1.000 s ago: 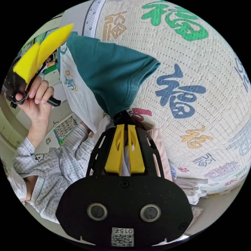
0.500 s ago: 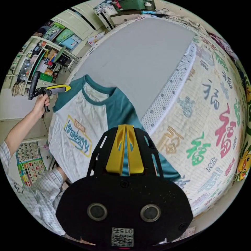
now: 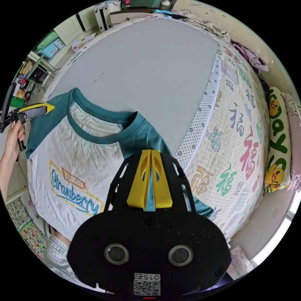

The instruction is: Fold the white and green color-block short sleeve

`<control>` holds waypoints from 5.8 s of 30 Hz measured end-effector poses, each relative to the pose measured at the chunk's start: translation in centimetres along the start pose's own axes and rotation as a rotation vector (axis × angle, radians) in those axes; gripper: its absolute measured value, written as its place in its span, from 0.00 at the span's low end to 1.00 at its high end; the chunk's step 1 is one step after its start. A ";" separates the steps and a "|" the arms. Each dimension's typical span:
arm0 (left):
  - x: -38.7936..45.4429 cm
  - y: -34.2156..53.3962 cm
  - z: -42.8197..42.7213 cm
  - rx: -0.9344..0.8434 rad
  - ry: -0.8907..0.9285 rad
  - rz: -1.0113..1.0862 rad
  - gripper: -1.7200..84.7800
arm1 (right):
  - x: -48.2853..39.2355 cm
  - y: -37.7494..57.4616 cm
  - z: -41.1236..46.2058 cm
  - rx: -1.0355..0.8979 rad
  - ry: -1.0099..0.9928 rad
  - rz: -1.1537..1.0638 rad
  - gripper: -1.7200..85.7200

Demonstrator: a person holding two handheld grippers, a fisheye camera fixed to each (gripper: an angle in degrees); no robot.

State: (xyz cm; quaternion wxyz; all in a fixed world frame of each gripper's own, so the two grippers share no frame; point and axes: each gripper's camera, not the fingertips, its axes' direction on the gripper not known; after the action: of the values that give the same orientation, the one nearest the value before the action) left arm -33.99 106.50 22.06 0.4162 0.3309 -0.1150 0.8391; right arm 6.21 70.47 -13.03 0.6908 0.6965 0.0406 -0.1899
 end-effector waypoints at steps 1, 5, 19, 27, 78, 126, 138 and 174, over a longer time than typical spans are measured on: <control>-0.3 0.2 0.4 -0.001 0.002 -0.008 0.02 | -0.2 0.3 0.1 -0.002 0.004 0.000 0.01; -1.4 4.1 1.0 0.063 0.034 0.001 0.03 | 0.0 4.7 -0.9 0.047 -0.083 0.046 0.02; -11.5 41.0 5.1 -0.225 0.100 -0.454 0.12 | -4.0 39.8 4.5 -0.289 -0.477 0.332 0.09; -11.9 46.9 11.4 -0.306 0.112 -0.446 0.11 | -4.8 48.8 10.5 -0.419 -0.514 0.480 0.10; 0.5 47.0 9.4 -0.351 -0.140 -0.318 0.01 | -6.3 60.2 10.5 -0.492 -0.344 0.250 0.02; 57.0 -9.2 4.3 -0.399 0.054 0.447 0.11 | 24.4 45.7 -7.8 0.207 -0.824 1.181 0.09; 48.3 -9.2 -7.4 -0.170 0.304 0.334 0.01 | 23.1 44.1 -12.4 0.291 -0.767 0.990 0.02; 22.0 11.4 -21.7 -0.024 0.173 -0.158 0.01 | 12.0 36.6 -14.3 0.205 -0.812 0.074 0.03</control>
State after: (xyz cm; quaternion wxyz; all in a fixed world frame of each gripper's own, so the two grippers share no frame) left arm -62.39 123.21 20.99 0.4936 0.2603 -0.0624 0.8275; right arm 31.94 80.43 17.37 0.5842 0.6310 -0.2792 -0.4273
